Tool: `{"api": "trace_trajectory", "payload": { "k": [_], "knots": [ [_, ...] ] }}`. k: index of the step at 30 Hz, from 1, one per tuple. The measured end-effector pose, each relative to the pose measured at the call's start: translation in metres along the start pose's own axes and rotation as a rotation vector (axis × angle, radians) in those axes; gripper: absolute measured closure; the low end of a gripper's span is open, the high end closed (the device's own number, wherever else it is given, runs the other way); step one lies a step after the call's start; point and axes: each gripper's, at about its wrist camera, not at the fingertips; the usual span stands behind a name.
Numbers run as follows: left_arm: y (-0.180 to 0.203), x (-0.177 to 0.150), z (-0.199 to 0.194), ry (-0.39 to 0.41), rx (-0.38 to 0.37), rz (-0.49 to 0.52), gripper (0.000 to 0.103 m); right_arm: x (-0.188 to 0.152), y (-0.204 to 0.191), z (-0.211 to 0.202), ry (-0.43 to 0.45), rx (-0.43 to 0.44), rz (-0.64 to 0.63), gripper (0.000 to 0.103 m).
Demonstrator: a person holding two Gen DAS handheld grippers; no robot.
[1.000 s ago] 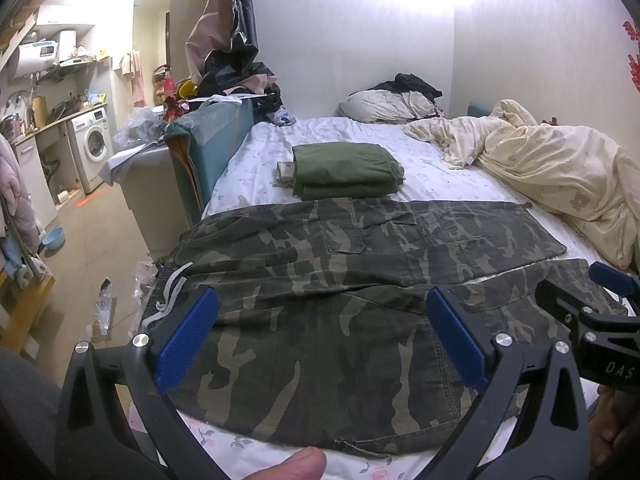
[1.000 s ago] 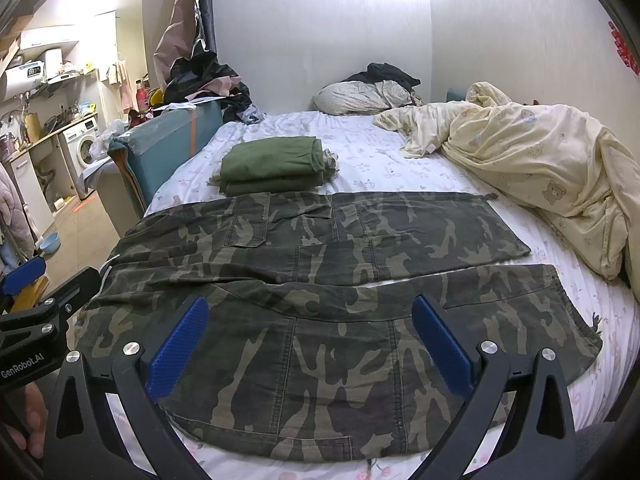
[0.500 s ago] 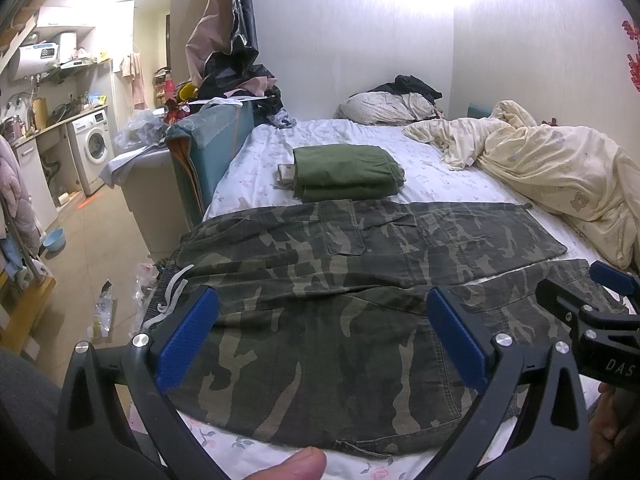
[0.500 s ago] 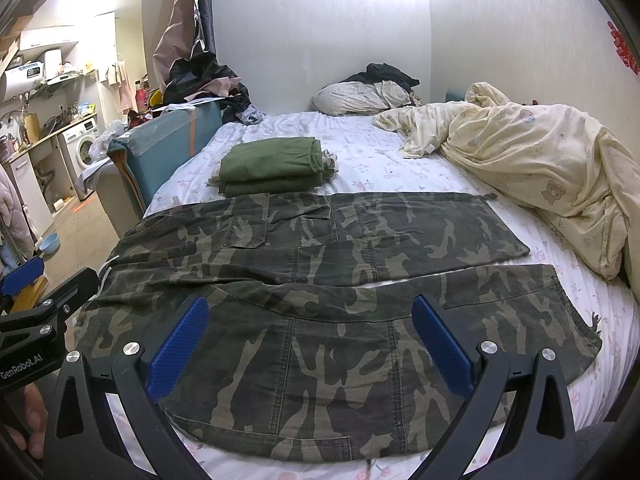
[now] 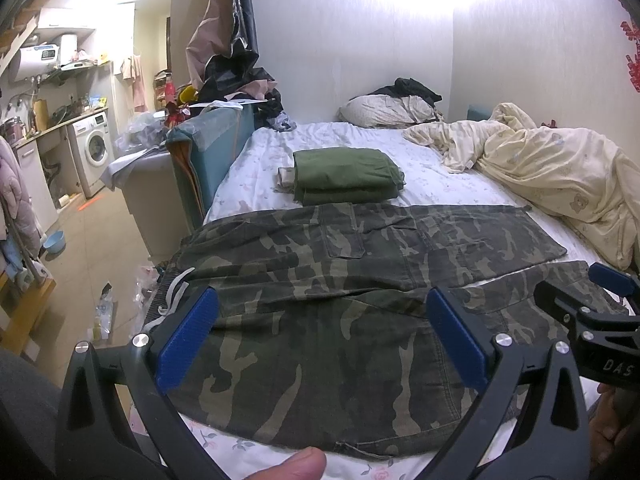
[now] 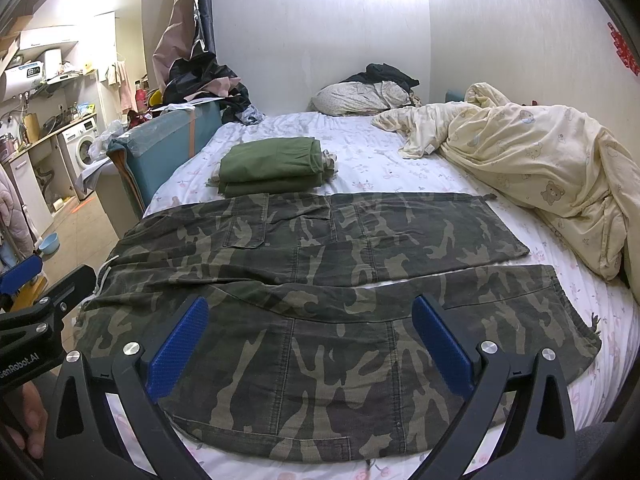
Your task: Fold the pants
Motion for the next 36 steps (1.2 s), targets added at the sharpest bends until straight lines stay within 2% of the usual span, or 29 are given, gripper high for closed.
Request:
{"api": "trace_trajectory", "payload": {
  "k": [6,27,36],
  "knots": [
    [0.0,0.01,-0.004,0.019,0.005,0.006,0.001,0.002,-0.001,-0.002,0.001,-0.002,0.011,0.0],
    [0.0,0.005,-0.002,0.016,-0.007,0.014,0.001,0.004,0.006,-0.003,0.007,-0.004,0.025,0.0],
    [0.007,0.004,-0.008,0.068,-0.016,0.043,0.001,0.006,0.01,-0.007,0.021,-0.005,0.038,0.0]
  ]
}}
Point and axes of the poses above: each gripper's, at about its wrist camera, not at the fingertips, and z roughly the way its jaws point, y to its right, x to its top, and after that the axes turned 13 degrees about x, right-handed
